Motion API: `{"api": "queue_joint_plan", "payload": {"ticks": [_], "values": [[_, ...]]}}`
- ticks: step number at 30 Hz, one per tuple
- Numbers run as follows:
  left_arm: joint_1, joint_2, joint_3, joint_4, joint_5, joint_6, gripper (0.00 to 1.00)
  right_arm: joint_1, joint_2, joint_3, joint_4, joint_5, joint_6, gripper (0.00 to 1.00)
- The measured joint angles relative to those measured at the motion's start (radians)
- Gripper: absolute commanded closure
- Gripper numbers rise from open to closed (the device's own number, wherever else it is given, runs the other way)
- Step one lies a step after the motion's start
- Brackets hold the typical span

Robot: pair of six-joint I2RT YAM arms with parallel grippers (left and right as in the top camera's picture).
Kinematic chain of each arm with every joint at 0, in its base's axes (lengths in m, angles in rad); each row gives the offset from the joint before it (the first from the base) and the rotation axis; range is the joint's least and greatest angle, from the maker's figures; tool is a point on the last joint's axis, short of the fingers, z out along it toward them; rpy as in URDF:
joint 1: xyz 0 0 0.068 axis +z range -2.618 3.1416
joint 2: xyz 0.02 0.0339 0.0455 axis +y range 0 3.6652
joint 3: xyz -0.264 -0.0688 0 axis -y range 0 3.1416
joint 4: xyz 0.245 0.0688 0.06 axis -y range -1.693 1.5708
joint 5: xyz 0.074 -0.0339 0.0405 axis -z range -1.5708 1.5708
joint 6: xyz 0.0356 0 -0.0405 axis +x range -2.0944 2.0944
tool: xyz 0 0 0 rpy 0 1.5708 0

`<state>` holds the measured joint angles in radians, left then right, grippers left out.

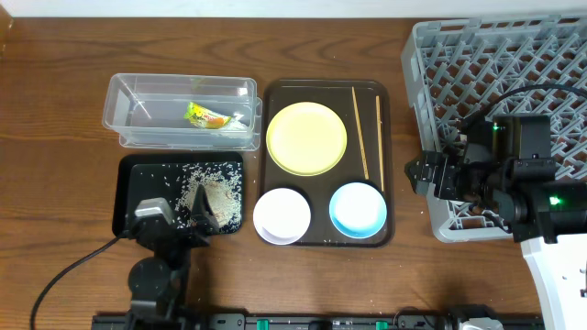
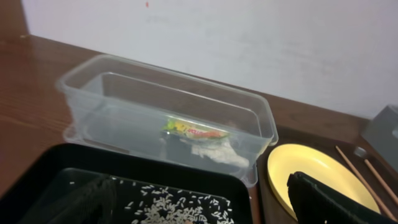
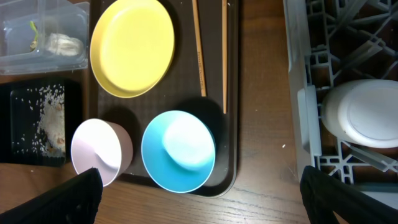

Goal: Sort waste into correct bins and load items into the dishwasher rack

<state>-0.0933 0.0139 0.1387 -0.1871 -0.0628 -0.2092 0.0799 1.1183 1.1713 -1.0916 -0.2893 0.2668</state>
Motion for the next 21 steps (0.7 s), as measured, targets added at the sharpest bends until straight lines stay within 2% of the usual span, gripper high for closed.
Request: {"api": "queue_joint_plan", "payload": {"ticks": [5, 21], "values": [[0.000, -0.003, -0.097, 0.119, 0.037, 0.000, 0.09, 0.000, 0.000, -0.001, -0.001, -0.001, 0.000, 0.01], [0.000, -0.003, -0.100, 0.129, 0.042, 0.000, 0.09, 0.000, 0.000, -0.001, 0.000, 0.002, 0.000, 0.01]]}}
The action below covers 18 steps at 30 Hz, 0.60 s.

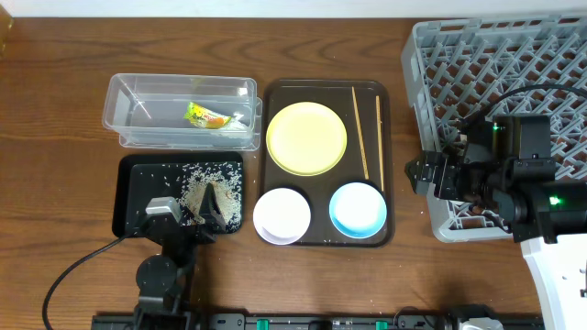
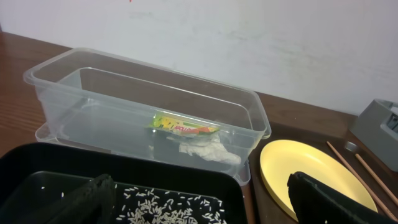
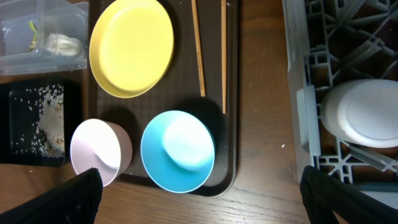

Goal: Sort waste into correct bins and load items into the dishwasher rack

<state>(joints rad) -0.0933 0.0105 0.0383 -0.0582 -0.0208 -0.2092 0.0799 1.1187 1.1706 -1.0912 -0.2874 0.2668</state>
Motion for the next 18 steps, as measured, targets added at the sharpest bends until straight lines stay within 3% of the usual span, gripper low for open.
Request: {"api": "queue_joint_plan", "payload": {"ticks": [5, 9, 14, 18], "values": [[0.000, 0.000, 0.000, 0.000, 0.000, 0.000, 0.09, 0.000, 0.000, 0.000, 0.013, -0.003, 0.010, 0.01], [0.000, 0.000, 0.000, 0.001, 0.000, 0.000, 0.09, 0.000, 0.000, -0.001, 0.140, -0.008, 0.043, 0.01], [0.000, 0.000, 0.000, 0.001, 0.004, 0.000, 0.09, 0.012, 0.004, -0.002, 0.142, -0.035, 0.069, 0.21], [0.000, 0.000, -0.001, 0.002, 0.008, 0.000, 0.09, 0.148, 0.031, -0.073, 0.131, -0.035, 0.090, 0.33]]}}
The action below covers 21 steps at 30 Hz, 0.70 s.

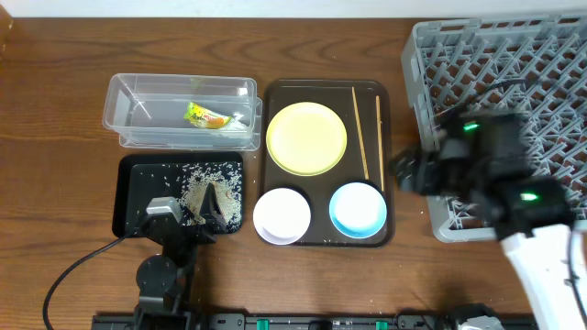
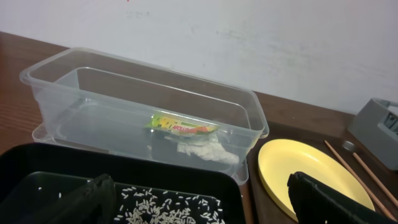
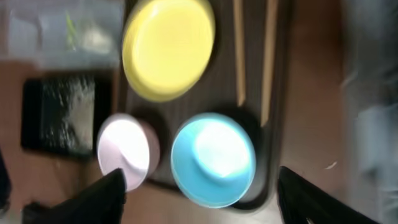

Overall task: Sort waste into correct bins and load items into the dishwasher rack
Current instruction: 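Grasp the blue bowl with the right gripper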

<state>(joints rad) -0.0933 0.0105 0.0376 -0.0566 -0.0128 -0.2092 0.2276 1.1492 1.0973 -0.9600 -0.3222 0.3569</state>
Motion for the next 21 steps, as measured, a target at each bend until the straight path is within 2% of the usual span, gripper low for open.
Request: {"api": "queue_joint_plan", "payload": {"ticks": [5, 6, 7, 8, 13, 15, 18, 21], "values": [[0.000, 0.000, 0.000, 0.001, 0.003, 0.000, 0.09, 0.161, 0.063, -0.183, 0.024, 0.103, 0.084, 0.41], [0.000, 0.000, 0.000, 0.000, 0.004, 0.000, 0.09, 0.179, 0.076, -0.225, 0.051, 0.138, 0.108, 0.45], [0.000, 0.000, 0.000, 0.000, 0.005, 0.000, 0.09, 0.186, 0.083, -0.253, 0.079, 0.159, 0.126, 0.52], [0.000, 0.000, 0.000, 0.001, 0.006, 0.000, 0.09, 0.188, 0.089, -0.283, 0.113, 0.179, 0.141, 0.54], [0.000, 0.000, -0.001, 0.001, 0.006, 0.000, 0.09, 0.188, 0.101, -0.384, 0.290, 0.244, 0.192, 0.65], [0.000, 0.000, -0.001, 0.002, 0.006, 0.000, 0.09, 0.188, 0.111, -0.408, 0.344, 0.256, 0.207, 0.66], [0.000, 0.000, -0.001, 0.002, 0.007, 0.000, 0.09, 0.188, 0.134, -0.433, 0.386, 0.265, 0.222, 0.71], [0.000, 0.000, -0.001, 0.002, 0.006, 0.000, 0.09, 0.188, 0.172, -0.451, 0.393, 0.270, 0.239, 0.83]]}}
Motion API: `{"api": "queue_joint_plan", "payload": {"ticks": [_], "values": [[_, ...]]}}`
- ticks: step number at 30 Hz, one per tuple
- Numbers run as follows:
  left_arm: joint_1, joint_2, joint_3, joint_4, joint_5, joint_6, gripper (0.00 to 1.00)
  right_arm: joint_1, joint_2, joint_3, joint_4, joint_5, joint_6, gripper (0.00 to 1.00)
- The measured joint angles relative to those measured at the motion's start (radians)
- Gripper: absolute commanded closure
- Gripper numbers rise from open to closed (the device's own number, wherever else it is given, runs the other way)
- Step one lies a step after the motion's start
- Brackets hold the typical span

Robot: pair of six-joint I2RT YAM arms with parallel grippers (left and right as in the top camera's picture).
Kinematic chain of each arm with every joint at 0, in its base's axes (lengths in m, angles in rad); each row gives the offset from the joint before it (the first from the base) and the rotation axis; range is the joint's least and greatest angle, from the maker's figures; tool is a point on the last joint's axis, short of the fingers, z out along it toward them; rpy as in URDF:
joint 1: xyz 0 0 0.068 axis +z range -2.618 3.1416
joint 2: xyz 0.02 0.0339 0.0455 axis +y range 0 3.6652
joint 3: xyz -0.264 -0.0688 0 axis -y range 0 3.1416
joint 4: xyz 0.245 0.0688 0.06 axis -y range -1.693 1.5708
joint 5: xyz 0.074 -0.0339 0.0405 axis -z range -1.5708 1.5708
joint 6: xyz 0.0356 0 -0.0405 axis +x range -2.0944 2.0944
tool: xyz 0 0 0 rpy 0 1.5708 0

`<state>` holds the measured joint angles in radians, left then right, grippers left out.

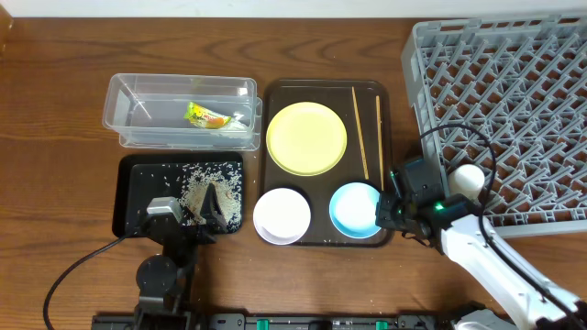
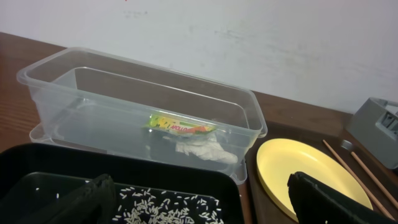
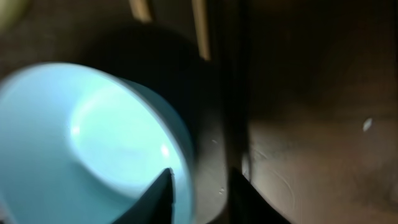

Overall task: Sort waste into correct bins and load items into the dishwasher rack
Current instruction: 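Grasp the blue bowl with the right gripper, then place the blue bowl into the grey rack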

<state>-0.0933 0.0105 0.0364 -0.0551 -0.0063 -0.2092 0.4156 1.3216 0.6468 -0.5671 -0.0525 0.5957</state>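
Observation:
A blue bowl (image 1: pixel 353 209) sits at the front right of the brown tray (image 1: pixel 323 84), beside a white bowl (image 1: pixel 282 215), a yellow plate (image 1: pixel 306 137) and two chopsticks (image 1: pixel 360 133). My right gripper (image 1: pixel 385 211) is down at the blue bowl's right rim. In the right wrist view the blurred blue bowl (image 3: pixel 93 143) fills the left, and the right gripper (image 3: pixel 200 193) has narrowed onto the rim, one finger inside and one outside. My left gripper (image 2: pixel 199 208) stands open low over the black tray (image 1: pixel 128 192) of rice.
The grey dishwasher rack (image 1: pixel 514 92) stands at the right with a white cup (image 1: pixel 466 179) at its front left edge. A clear bin (image 1: pixel 180 112) at the back left holds a green wrapper (image 2: pixel 180 126) and crumpled paper.
My right gripper has gone from above the tray's right side down to the blue bowl, and its jaws have narrowed over the right rim. The left gripper is unchanged.
At first my right gripper hung open by the rack's left edge, looking down on the tray, while the left gripper drew back slightly over the black tray. Then the right arm was over the tray's right side. Now it grips the blue bowl's rim.

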Motion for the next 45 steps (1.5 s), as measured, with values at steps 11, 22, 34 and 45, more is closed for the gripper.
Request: {"api": "queue_joint_plan", "payload": {"ticks": [11, 22, 34, 45], "values": [[0.000, 0.000, 0.000, 0.001, 0.000, 0.000, 0.09, -0.002, -0.057, 0.166, -0.258, 0.094, -0.033, 0.99], [0.000, 0.000, -0.001, 0.001, 0.000, 0.000, 0.09, -0.016, -0.167, 0.483, -0.286, 0.849, -0.056, 0.99], [0.000, 0.000, -0.001, 0.001, 0.000, 0.000, 0.09, -0.187, 0.101, 0.483, -0.021, 1.170, -0.188, 0.99], [0.000, 0.000, -0.001, 0.001, 0.000, 0.000, 0.09, -0.225, 0.390, 0.483, 0.057, 1.209, -0.282, 0.99]]}}
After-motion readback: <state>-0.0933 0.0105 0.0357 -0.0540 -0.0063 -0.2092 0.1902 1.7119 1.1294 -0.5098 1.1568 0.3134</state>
